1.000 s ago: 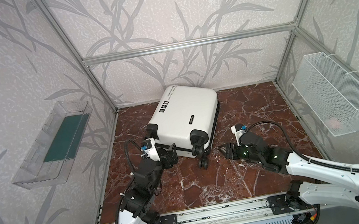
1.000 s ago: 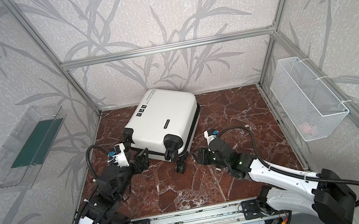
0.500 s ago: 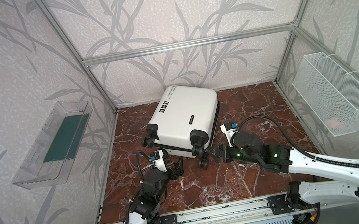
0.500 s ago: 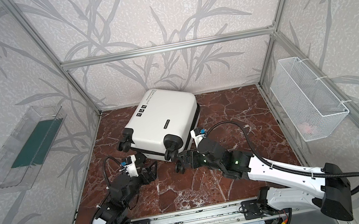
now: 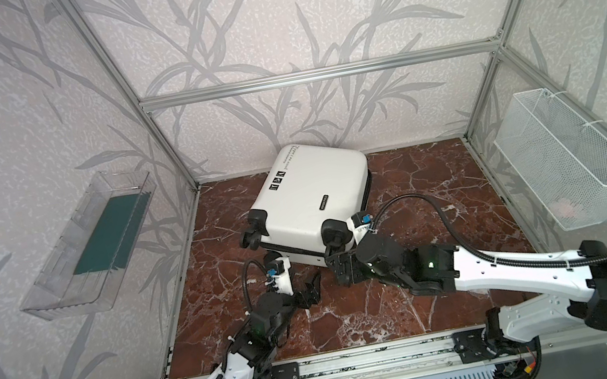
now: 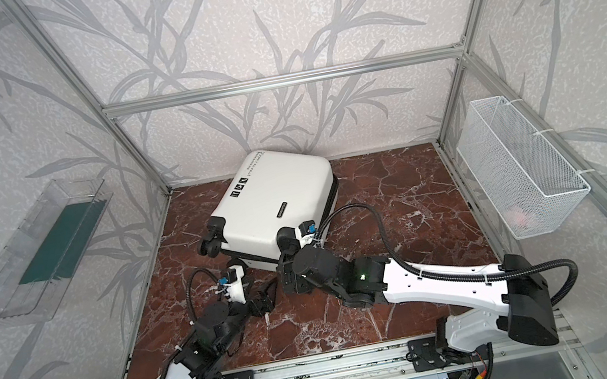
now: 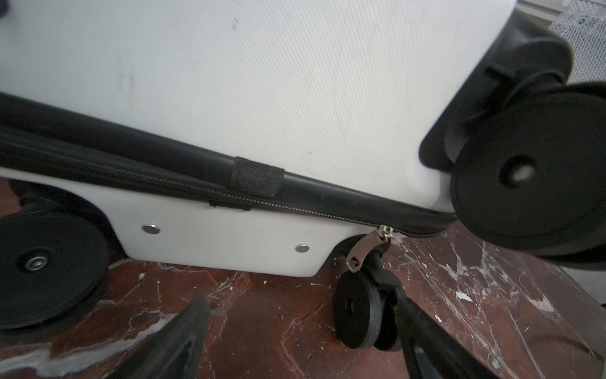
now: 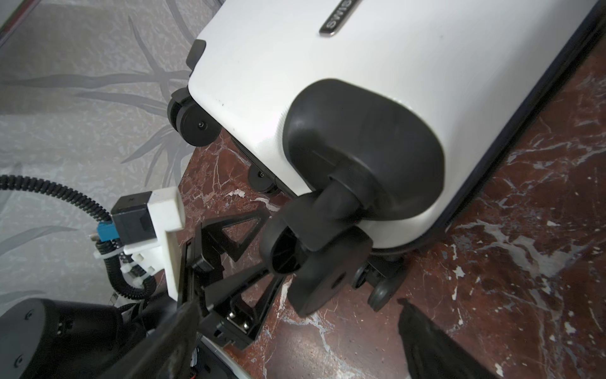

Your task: Pack the luggage

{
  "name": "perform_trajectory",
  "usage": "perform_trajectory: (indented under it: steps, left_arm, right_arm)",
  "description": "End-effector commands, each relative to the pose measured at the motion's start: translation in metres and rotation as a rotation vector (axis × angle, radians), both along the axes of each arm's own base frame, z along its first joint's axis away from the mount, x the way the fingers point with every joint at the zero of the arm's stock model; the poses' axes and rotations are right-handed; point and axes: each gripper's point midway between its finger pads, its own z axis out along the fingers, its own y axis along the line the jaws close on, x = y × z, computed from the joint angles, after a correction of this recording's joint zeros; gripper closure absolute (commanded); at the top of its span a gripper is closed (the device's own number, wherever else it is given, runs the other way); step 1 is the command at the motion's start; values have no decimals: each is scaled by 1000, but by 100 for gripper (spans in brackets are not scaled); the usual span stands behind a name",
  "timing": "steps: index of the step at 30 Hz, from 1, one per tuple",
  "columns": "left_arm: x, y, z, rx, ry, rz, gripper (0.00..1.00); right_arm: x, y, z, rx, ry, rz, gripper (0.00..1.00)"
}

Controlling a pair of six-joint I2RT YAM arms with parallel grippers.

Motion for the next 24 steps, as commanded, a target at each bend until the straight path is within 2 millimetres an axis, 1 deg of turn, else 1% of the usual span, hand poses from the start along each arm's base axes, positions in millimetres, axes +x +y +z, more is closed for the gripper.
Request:
perform_trajectory:
  steps: [1,4,7,11,14,18,24]
  left_arm:
    - [-3,-6,4,24,-68,-33,11]
    - [-5,-14,3,77,-81,-62,14]
    - [-6,-16,3,94,-95,-62,15]
    - [-9,-27,0,130,-108,-95,17]
    - [-6,-32,-2,137,-120,-91,18]
    - [-2,-42,-7,152,-125,-104,20]
    - [7,-48,-11,140,-148,-85,20]
  right_arm:
    - [5,4,3,-23,-5,-37,5]
    - [11,7,-3,-41,-9,-67,5]
    - [15,5,-11,-52,-8,-100,6]
    - [18,4,-19,-60,-5,-127,10]
    - [20,4,-23,-69,-4,-137,13]
    - [23,3,-27,-78,-1,-143,20]
    - [24,-3,-25,-70,0,-142,39]
